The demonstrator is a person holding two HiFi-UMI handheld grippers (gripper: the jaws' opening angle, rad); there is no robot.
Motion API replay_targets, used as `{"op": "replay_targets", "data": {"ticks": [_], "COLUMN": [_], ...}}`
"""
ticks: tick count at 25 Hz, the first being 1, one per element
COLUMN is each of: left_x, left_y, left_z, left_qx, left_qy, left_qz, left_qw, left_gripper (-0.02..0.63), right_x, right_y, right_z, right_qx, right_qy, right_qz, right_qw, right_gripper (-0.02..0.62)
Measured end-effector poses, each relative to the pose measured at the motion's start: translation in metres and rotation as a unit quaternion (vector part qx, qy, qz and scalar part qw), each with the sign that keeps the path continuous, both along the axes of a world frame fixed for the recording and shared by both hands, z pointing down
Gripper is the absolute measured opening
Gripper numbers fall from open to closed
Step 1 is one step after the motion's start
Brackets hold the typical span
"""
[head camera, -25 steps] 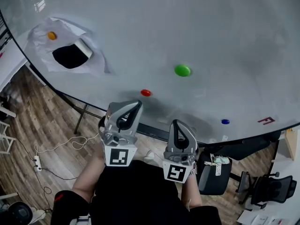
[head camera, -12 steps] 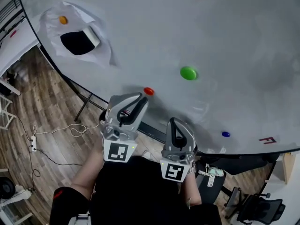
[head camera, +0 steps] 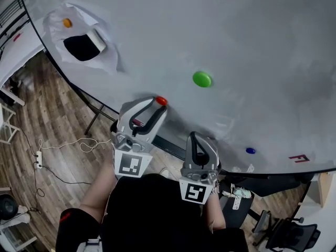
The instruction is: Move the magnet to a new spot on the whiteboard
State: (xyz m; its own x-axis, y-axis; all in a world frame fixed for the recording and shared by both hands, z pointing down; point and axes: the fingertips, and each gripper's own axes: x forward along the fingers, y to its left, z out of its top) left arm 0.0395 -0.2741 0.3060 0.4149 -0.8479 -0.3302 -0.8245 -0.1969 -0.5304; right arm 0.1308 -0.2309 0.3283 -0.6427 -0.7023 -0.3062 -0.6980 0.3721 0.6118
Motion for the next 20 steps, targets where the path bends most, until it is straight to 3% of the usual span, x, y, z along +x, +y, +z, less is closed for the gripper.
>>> {"op": "replay_targets", "data": {"ticks": [20], "left_x": [0.0024], "left_y": [-0.005], "left_z": [-0.0017], "left_qx": [0.005], "left_qy": [0.008], "left_qz": [0.015], "left_qw": [0.9998], "left_gripper": [0.138], "right_x": [0.0031], "right_y": [-0.0027], "right_z": [0.0009], "right_qx": [0.0], "right_qy": [-0.003], "right_qz": [0.012], "right_qw": [1.0], "right_gripper": [0.002]}}
